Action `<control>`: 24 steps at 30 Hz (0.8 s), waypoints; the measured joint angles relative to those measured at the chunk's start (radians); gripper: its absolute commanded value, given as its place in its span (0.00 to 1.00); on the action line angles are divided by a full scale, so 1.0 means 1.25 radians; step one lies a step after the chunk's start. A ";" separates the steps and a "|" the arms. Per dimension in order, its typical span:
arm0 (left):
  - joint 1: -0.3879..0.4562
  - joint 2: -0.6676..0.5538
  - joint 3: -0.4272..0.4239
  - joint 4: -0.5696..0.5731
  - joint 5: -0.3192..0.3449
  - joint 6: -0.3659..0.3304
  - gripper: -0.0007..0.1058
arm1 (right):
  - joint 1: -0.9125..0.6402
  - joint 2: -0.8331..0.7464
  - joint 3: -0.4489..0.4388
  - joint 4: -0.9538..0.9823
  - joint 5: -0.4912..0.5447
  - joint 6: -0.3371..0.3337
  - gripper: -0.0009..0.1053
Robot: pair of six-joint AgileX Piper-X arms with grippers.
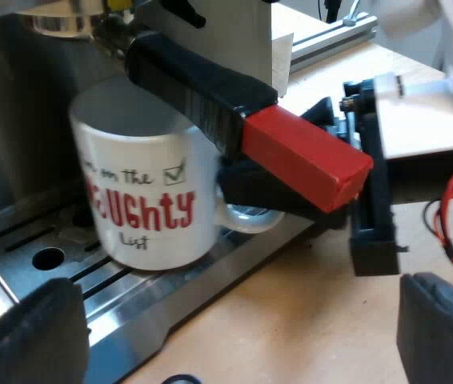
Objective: Remove mug from coffee machine
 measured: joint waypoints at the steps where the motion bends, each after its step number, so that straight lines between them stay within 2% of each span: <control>1: 0.000 0.000 0.000 0.000 0.006 0.000 0.75 | 0.005 -0.017 0.017 0.003 0.016 0.000 0.01; 7: 0.000 0.000 0.000 -0.008 0.065 -0.015 0.75 | 0.026 -0.079 0.072 0.016 0.045 0.000 0.01; 11: 0.000 0.000 0.000 -0.007 0.081 -0.023 0.75 | 0.052 -0.130 0.102 0.053 0.100 0.000 0.01; 24: -0.063 0.000 -0.054 0.042 0.087 -0.034 0.75 | 0.102 -0.315 0.108 0.282 0.136 0.003 0.01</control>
